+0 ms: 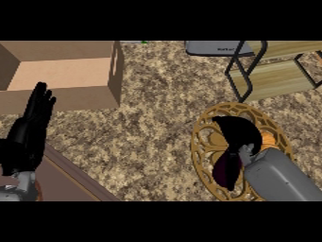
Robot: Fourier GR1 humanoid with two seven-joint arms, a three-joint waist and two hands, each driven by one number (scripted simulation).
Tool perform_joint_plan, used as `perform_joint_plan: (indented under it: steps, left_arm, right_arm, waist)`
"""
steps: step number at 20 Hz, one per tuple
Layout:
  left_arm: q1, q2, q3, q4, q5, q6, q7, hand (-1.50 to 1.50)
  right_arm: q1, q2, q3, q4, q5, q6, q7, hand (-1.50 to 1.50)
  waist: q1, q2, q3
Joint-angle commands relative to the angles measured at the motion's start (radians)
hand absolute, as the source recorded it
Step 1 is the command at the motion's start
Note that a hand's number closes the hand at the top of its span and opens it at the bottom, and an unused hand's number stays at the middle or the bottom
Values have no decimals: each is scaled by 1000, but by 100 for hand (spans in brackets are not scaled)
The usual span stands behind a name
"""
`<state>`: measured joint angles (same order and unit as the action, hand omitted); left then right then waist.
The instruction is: Pick the eggplant from the placemat and place it in the tiered shelf
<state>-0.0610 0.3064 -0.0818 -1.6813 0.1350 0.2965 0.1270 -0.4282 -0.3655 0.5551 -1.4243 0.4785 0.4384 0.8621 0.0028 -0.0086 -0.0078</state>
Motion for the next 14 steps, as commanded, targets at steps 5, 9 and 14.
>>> perform_joint_plan:
  steps: [5,9,14]
  left_arm:
    - [-23,-35,9,26,-31,-12,5,0]
    - [-22,-14,50,12,3,-45,14,0]
    - [22,-24,44,-2,-11,-30,2,0]
  right_arm:
    - [25,2,45,99,151,-10,-167,150]
    - [114,-119,27,33,211,-108,-332,150]
    - [228,-354,-115,24,191,-288,-693,150]
  waist:
    - [2,10,8]
    - [-4,9,8]
    - [-11,9,9]
